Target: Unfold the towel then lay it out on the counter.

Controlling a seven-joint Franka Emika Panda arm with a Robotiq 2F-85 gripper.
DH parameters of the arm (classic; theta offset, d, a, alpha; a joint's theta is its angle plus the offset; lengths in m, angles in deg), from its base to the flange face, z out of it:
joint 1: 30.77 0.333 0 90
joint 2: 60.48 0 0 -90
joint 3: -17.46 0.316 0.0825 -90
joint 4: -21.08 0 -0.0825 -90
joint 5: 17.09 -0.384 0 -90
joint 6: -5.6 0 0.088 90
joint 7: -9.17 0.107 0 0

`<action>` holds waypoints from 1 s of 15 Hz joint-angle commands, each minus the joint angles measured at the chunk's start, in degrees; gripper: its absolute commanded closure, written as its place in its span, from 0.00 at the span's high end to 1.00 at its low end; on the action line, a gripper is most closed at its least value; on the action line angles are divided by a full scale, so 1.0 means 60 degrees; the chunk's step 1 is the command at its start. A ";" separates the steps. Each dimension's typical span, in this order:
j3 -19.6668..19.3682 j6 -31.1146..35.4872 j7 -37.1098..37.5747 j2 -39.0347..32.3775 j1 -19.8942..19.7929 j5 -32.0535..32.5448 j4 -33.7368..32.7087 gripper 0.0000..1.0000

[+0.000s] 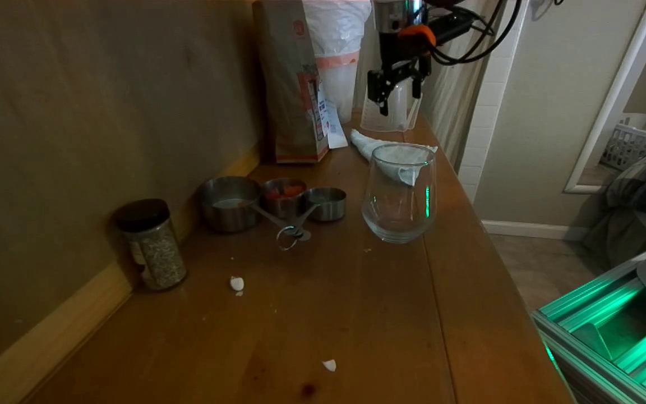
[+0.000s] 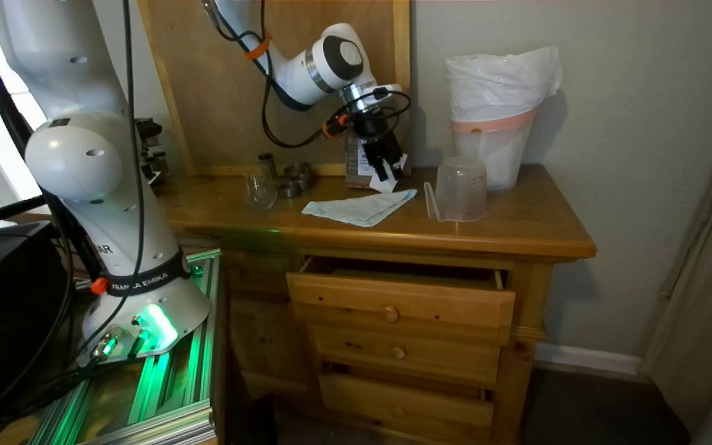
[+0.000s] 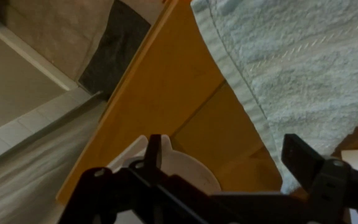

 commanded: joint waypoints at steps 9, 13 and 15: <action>-0.0285 -0.0456 -0.4983 0.0514 -0.0262 -0.5588 0.1086 1.00; -0.0345 -0.0525 -0.5012 0.0448 -0.0276 -0.5961 0.1214 1.00; -0.0346 -0.0423 -0.5097 0.0380 -0.0280 -0.6268 0.1256 1.00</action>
